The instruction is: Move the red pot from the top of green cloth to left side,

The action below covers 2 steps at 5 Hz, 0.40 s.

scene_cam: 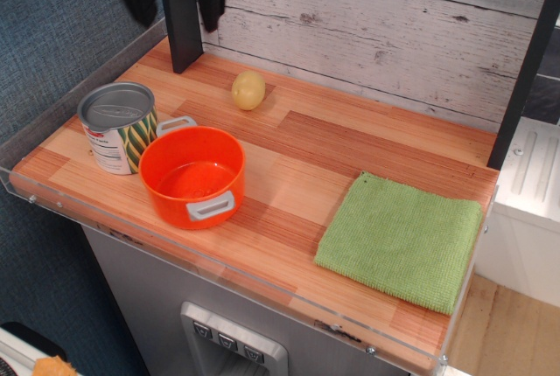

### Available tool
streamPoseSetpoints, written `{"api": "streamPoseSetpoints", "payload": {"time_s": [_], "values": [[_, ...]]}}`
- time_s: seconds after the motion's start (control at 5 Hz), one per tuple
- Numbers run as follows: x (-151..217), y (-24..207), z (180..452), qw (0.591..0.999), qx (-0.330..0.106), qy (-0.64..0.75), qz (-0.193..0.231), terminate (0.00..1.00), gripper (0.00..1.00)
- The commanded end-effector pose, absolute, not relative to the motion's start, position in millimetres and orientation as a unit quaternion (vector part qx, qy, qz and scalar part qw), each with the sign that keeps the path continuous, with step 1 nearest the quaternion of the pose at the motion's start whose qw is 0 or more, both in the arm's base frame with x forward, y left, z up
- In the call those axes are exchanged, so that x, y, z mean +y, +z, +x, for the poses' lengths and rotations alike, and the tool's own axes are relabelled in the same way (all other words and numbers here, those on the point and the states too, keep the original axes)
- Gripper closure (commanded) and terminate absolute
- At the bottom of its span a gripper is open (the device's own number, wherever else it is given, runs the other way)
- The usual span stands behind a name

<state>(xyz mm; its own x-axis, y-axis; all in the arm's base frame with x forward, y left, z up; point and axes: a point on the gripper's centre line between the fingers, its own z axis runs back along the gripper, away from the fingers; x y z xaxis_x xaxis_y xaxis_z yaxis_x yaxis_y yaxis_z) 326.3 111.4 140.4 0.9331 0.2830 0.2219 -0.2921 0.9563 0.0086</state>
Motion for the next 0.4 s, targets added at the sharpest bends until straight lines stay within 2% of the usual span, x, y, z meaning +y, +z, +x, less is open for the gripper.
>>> {"api": "streamPoseSetpoints", "payload": {"time_s": [0.0,0.2], "values": [[125.0,167.3,347.2,0.976,-0.146,0.156,0.028,0.0,0.0],[125.0,167.3,347.2,0.976,-0.146,0.156,0.028,1.0,0.0]]}}
